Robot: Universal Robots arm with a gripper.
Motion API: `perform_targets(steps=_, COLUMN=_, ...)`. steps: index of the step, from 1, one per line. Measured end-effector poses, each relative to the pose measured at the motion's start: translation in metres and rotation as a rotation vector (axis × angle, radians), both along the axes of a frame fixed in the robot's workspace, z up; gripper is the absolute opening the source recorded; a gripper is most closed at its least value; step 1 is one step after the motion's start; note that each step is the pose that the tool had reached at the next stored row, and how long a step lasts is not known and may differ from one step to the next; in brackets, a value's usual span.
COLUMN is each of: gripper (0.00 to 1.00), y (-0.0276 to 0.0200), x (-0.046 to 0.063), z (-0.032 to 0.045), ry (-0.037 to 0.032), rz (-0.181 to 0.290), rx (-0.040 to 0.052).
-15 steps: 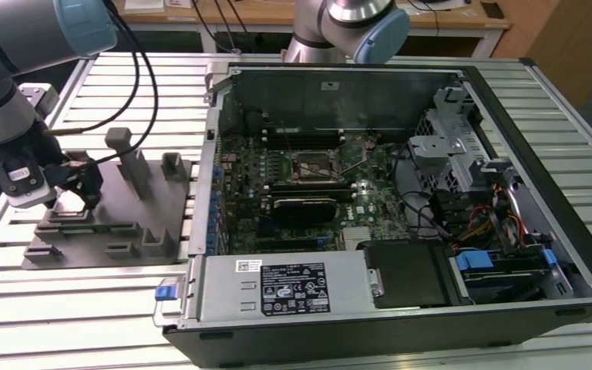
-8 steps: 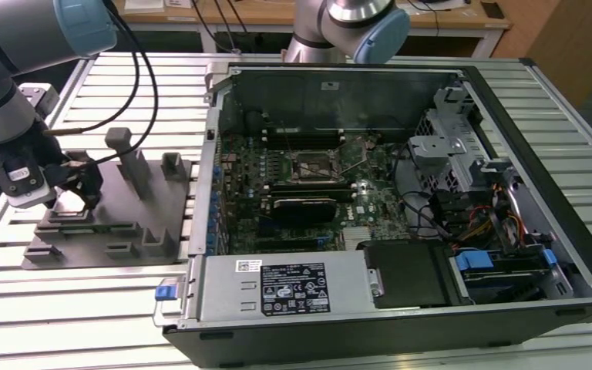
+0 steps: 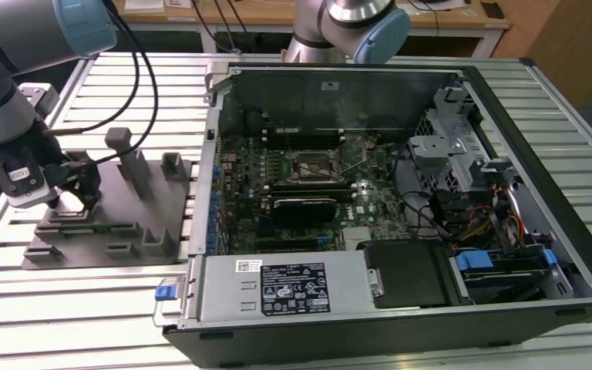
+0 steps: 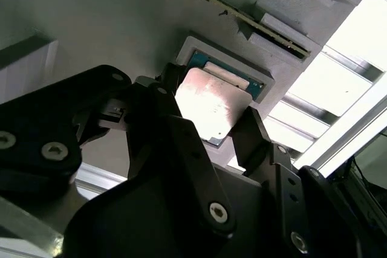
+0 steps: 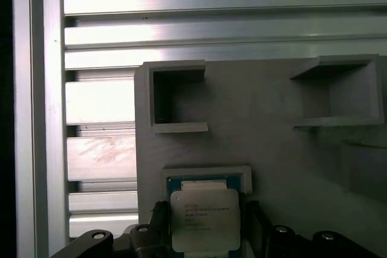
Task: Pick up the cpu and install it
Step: 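Pick up the cpu and move it towards the insertion slot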
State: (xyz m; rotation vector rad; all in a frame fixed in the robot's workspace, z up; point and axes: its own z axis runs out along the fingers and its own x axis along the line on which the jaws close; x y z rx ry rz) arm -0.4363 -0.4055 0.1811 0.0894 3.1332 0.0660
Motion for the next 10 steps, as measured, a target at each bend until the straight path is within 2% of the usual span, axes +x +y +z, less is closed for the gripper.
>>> perform_targets(steps=3, gripper=0.62, y=0.0001, x=0.0000, z=0.0007, ry=-0.0002, rz=0.000, rx=0.0049)
perform_targets(steps=10, gripper=0.62, y=0.0000, x=-0.0001, z=0.0015, ry=0.0000, rz=0.000, rx=0.0054)
